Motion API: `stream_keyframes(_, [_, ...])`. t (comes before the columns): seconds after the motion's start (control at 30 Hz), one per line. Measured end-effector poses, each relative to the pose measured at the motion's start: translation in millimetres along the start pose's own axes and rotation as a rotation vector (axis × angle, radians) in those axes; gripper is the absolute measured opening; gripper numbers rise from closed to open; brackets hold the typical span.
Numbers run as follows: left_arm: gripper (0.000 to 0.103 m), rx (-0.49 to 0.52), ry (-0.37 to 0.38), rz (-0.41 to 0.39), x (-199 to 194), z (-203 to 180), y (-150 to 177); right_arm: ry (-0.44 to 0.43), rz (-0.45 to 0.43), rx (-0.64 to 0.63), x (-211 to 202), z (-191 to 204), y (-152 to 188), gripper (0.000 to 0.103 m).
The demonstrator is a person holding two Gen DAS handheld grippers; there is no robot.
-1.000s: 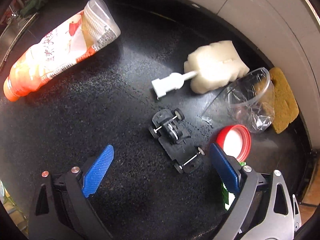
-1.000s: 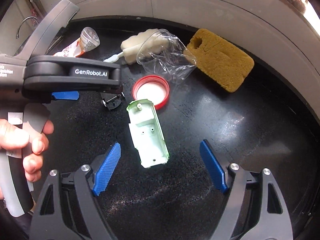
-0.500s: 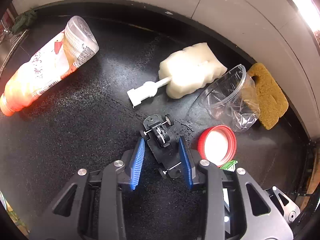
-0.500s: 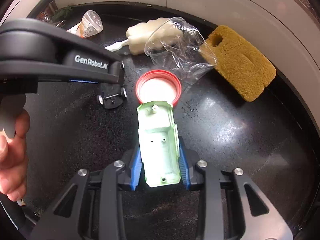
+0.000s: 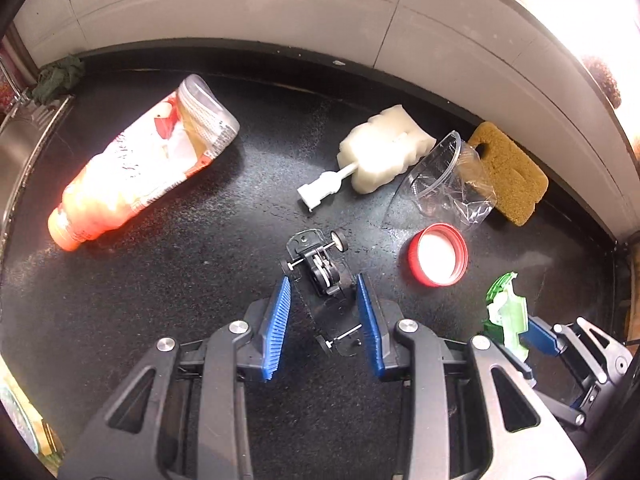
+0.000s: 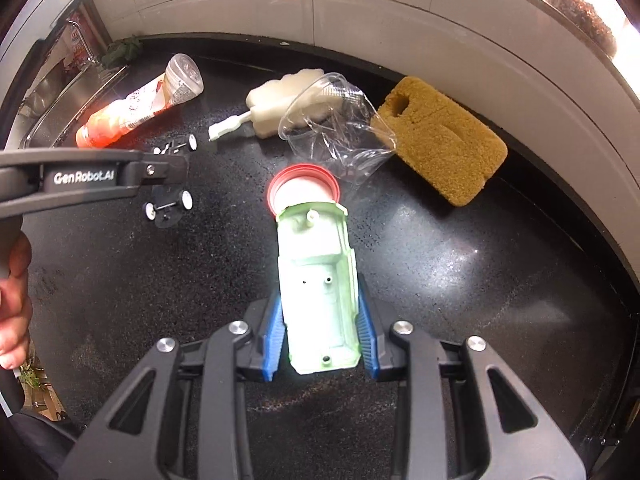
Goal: Collect trash
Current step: 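Carry the car chassis and green part with both tools over the bin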
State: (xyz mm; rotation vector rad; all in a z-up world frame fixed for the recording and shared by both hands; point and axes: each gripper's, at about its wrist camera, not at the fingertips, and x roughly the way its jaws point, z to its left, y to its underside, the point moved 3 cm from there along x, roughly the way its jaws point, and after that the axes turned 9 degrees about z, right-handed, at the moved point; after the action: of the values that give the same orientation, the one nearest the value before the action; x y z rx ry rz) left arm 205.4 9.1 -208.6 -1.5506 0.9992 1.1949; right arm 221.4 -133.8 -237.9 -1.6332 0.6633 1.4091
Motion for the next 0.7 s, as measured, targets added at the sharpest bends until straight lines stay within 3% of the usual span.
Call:
stream_keyframes(0.37, [0.033, -0.022, -0.067, -0.071, -52, 64, 63, -0.023, -0.081, -0.050, -59, 54, 0, 0.032])
stream_keyframes(0.7, [0.033, -0.131, -0.134, -0.121, -103, 150, 147, -0.092, -0.127, -0.195, -97, 164, 6, 0.032])
